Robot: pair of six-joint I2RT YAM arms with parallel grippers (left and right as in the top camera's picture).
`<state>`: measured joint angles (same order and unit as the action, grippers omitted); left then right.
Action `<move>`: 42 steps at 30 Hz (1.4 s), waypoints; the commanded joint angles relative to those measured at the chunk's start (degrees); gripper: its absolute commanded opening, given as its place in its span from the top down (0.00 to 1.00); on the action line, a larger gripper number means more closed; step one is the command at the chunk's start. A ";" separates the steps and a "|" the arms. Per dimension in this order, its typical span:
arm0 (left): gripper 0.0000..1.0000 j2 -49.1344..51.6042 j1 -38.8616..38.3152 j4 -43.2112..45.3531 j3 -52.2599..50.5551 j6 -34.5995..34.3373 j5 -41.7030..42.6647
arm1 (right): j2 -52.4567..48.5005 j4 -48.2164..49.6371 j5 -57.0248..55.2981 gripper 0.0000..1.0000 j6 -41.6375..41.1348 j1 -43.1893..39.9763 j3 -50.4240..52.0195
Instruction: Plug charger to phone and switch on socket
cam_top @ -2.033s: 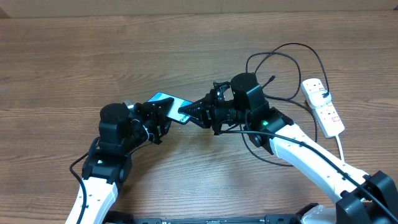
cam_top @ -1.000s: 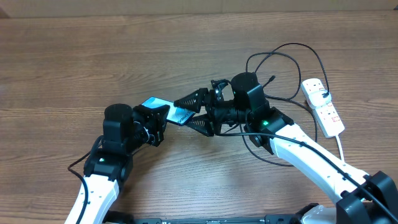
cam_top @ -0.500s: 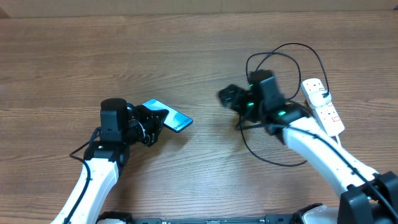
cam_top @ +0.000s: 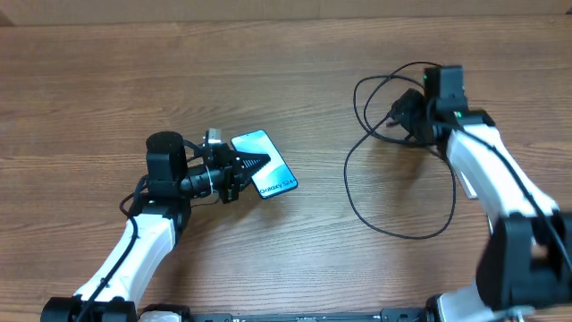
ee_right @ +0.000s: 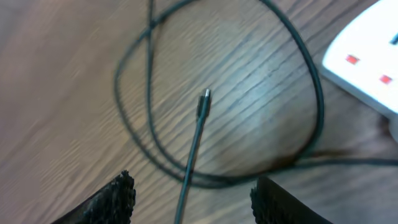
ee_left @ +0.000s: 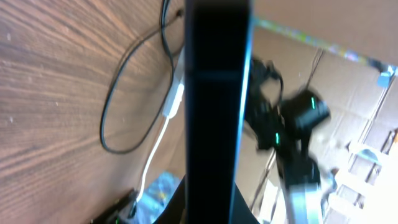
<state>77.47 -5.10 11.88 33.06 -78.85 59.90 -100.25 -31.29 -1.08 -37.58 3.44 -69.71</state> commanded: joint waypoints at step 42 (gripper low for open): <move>0.96 0.90 1.51 8.28 0.44 0.85 12.61 | -16.81 -14.82 -3.93 0.96 5.16 2.45 -22.56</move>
<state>78.28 -4.73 18.83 33.01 -78.85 67.85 -120.49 -44.60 -5.32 -34.13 7.14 -87.68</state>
